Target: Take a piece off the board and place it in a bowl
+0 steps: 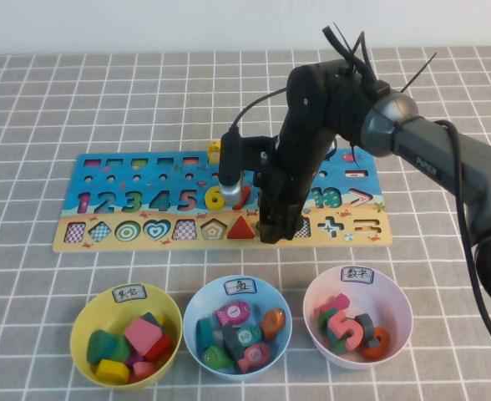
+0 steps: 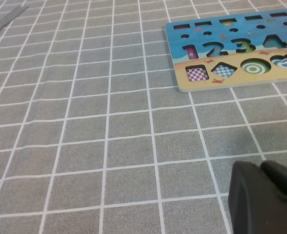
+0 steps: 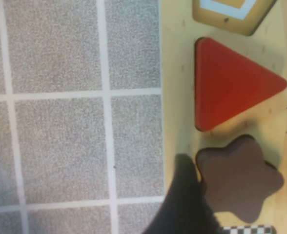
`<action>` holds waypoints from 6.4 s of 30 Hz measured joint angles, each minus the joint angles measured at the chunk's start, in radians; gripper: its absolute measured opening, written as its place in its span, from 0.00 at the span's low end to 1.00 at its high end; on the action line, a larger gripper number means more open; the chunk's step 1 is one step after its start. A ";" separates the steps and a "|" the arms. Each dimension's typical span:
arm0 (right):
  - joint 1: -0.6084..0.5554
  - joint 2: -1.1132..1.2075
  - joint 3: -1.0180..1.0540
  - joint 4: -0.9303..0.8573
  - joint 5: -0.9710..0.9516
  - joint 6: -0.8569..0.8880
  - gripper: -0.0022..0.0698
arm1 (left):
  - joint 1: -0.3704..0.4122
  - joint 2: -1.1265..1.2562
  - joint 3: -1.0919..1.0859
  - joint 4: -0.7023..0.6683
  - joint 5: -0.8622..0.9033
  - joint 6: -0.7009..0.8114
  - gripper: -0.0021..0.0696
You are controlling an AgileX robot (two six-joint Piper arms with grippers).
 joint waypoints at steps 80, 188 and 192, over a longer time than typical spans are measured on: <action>-0.004 -0.100 -0.002 -0.011 0.032 0.140 0.41 | 0.000 0.000 0.000 0.000 0.000 -0.005 0.03; 0.492 -0.264 0.221 -0.073 -0.189 1.376 0.51 | 0.000 0.000 0.000 0.000 0.000 -0.005 0.03; 0.494 -0.335 0.254 -0.116 -0.170 1.376 0.29 | 0.000 0.000 0.000 0.000 0.000 -0.005 0.03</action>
